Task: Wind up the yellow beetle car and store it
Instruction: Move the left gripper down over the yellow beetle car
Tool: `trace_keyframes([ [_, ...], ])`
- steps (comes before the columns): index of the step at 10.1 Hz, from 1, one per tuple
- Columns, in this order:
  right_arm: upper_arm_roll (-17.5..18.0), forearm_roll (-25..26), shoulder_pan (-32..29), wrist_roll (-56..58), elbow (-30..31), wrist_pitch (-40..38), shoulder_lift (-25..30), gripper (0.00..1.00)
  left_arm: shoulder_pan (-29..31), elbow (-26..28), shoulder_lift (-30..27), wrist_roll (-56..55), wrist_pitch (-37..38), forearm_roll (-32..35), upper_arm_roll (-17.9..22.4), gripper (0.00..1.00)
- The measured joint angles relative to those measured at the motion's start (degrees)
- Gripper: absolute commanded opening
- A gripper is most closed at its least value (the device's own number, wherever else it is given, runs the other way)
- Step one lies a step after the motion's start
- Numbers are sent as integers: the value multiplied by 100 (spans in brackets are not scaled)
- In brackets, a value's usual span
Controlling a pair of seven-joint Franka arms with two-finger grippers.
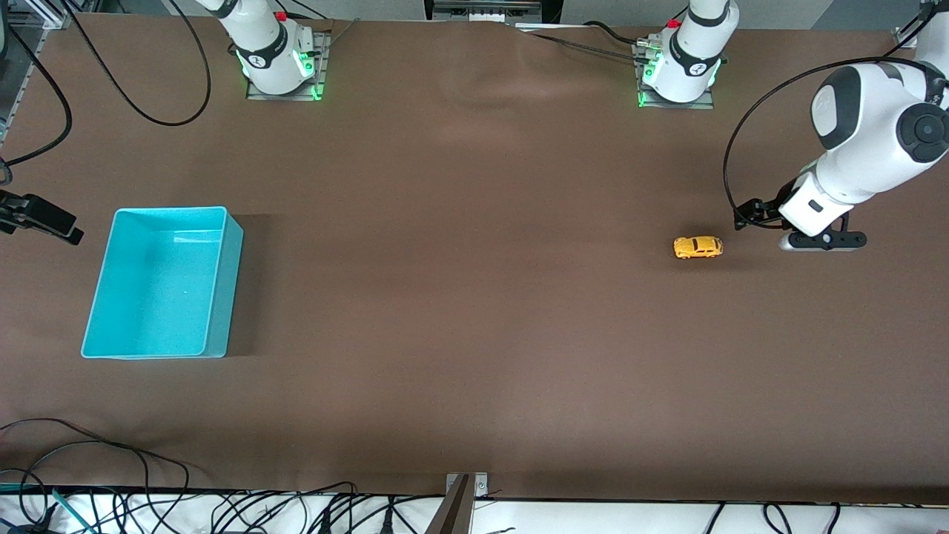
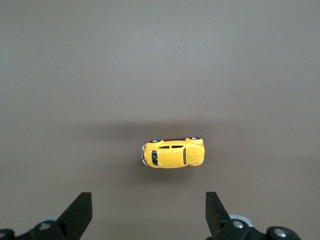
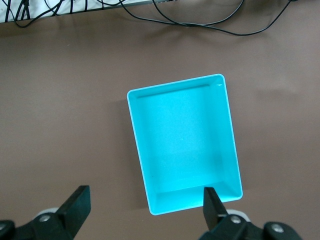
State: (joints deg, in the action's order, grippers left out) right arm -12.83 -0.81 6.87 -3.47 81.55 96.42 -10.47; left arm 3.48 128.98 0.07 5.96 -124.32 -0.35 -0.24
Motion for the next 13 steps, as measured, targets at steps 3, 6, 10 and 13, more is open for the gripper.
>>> trace_keyframes([
  [3,0,0,0,0,0,0,1,100,0,241,198,1861,-424,0,-1,100],
  [6,0,0,0,-3,-1,13,0,100,1,319,468,3816,-515,0,-1,100],
  [10,1,-1,1,-5,-1,65,-2,100,-5,380,905,5665,-1096,1,-44,100],
  [13,1,-2,1,-8,-1,90,0,100,-86,532,1235,6719,-1743,1,-67,100],
])
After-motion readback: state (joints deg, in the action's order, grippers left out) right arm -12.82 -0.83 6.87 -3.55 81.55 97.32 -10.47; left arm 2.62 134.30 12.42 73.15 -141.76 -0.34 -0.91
